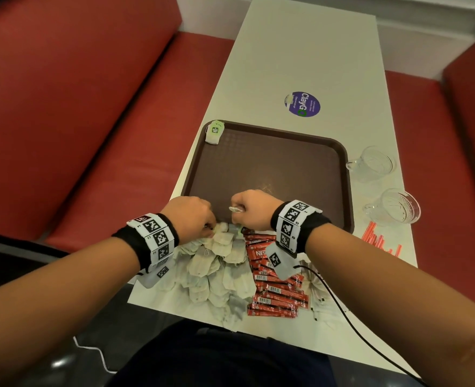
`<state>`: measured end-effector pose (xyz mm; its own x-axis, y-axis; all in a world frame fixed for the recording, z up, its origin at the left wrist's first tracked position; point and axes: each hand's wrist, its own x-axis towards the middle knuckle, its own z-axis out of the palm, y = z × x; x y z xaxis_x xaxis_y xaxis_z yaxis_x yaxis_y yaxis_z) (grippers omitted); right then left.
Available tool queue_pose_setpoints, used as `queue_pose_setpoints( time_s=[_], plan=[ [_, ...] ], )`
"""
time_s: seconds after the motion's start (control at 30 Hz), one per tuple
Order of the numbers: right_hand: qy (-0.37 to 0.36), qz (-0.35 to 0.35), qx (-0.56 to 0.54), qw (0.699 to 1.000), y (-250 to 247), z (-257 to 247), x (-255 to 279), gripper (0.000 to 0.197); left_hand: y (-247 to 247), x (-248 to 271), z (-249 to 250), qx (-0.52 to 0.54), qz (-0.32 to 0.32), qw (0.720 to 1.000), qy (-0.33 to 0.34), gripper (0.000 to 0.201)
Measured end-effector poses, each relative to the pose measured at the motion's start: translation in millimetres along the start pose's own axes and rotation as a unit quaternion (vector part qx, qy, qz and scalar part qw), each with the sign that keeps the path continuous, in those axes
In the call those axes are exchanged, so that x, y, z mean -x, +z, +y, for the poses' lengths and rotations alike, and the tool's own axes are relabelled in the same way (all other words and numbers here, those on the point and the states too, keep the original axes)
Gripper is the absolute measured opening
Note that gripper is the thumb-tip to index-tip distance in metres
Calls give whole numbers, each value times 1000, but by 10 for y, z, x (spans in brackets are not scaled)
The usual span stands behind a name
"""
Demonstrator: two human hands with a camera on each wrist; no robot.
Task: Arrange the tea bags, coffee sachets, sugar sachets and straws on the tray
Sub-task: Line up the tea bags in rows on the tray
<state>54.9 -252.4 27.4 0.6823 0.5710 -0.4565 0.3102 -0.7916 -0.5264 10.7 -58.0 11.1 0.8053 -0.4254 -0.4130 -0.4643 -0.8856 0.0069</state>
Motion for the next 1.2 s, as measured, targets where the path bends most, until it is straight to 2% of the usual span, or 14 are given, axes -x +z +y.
queue_pose_setpoints(
  time_s=[0.07,0.23,0.4,0.53,0.7,0.8,0.9,1.07,1.2],
  plan=[
    [7,0,-16,1000,-3,-6,-6,16,5,-1,14,7,2,1000,-10,27],
    [2,6,-23,1000,35,-33,-47,21,2,31,-29,86,6,994,-64,24],
    [-3,-7,-13,1000,99,-92,-114,1,59,32,17,52,-24,982,-183,58],
    [-8,-12,9,1000,119,-131,-161,9,41,17,55,63,-26,977,-203,54],
    [-24,-11,32,999,105,-149,-199,17,10,34,-5,143,9,972,-187,25],
    [-51,-1,35,998,93,-151,-218,26,-78,74,-67,173,54,975,-132,12],
    [-61,15,23,998,79,-160,-238,23,-214,118,-118,201,105,970,-83,9],
    [-51,60,-27,997,15,-148,-280,16,-370,93,-255,271,179,943,-77,8],
    [-55,123,-80,988,-57,-129,-323,19,-348,20,-330,366,241,896,-75,15]
  ],
)
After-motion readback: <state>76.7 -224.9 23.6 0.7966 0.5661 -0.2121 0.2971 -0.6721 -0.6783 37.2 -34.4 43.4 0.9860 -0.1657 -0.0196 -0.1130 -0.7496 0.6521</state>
